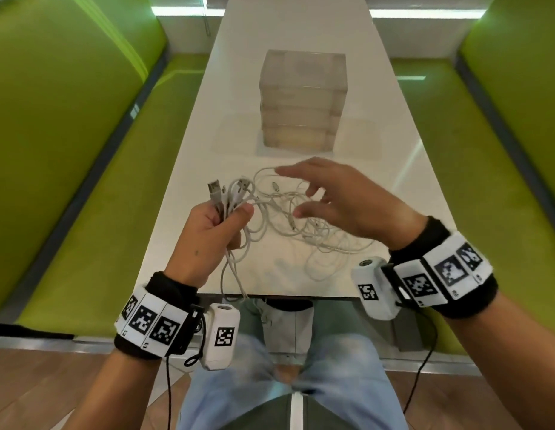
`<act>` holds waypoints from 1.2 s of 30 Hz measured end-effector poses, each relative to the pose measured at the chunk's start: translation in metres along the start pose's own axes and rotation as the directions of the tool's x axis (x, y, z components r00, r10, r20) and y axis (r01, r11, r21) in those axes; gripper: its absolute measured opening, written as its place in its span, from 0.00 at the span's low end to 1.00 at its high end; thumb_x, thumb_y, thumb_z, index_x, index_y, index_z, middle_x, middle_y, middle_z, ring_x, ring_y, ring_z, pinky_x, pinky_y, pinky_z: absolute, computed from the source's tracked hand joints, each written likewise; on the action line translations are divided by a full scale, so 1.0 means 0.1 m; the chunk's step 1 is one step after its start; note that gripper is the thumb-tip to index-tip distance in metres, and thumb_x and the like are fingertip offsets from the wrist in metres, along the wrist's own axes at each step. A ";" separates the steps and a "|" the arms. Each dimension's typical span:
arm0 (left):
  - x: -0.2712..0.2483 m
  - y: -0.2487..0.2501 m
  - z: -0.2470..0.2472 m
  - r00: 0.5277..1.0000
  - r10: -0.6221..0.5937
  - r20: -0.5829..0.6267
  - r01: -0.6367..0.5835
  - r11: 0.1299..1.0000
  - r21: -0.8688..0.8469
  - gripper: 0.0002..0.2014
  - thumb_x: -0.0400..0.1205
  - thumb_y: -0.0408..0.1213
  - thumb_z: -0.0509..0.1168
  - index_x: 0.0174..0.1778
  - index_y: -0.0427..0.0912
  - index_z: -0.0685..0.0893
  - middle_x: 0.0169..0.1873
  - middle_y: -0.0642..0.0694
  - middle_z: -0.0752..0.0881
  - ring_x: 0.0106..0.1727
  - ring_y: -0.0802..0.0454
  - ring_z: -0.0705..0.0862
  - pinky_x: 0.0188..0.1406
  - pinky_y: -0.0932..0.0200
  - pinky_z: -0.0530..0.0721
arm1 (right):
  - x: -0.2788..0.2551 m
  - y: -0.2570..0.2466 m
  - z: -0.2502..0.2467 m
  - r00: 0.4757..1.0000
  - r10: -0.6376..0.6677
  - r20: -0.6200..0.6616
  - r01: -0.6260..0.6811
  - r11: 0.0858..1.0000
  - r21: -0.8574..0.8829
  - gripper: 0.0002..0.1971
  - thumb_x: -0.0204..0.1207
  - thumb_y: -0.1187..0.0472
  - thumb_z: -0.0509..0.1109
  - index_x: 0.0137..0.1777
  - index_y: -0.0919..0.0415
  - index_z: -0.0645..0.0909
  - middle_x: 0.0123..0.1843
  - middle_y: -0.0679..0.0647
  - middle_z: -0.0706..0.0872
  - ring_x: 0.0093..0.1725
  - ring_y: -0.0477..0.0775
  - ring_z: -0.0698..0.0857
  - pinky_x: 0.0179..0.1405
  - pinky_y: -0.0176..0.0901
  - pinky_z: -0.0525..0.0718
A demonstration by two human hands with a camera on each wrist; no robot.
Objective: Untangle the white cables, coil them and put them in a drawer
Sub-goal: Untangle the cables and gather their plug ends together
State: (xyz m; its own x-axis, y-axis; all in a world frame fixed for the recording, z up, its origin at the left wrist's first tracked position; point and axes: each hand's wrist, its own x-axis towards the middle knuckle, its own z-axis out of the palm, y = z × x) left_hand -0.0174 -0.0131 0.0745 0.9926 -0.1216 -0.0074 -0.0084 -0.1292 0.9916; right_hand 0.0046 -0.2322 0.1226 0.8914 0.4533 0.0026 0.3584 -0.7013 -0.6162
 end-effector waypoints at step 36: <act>0.00 0.04 -0.05 0.997 0.003 -0.076 -0.041 0.864 -0.503 0.05 0.81 0.35 0.59 0.40 0.41 0.75 0.19 0.56 0.64 0.21 0.58 0.60 0.21 0.64 0.62 | -0.36 0.31 0.77 0.727 0.047 0.685 -0.516 0.696 0.500 0.06 0.75 0.76 0.67 0.51 0.71 0.80 0.39 0.62 0.86 0.33 0.52 0.88 0.33 0.40 0.87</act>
State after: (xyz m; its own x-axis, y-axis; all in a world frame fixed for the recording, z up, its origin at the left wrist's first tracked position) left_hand -0.0168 -0.0086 0.0788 0.9989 -0.0469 0.0054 0.0132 0.3880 0.9216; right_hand -0.0380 -0.2276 0.0425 0.4748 0.6736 -0.5664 -0.3488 -0.4469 -0.8238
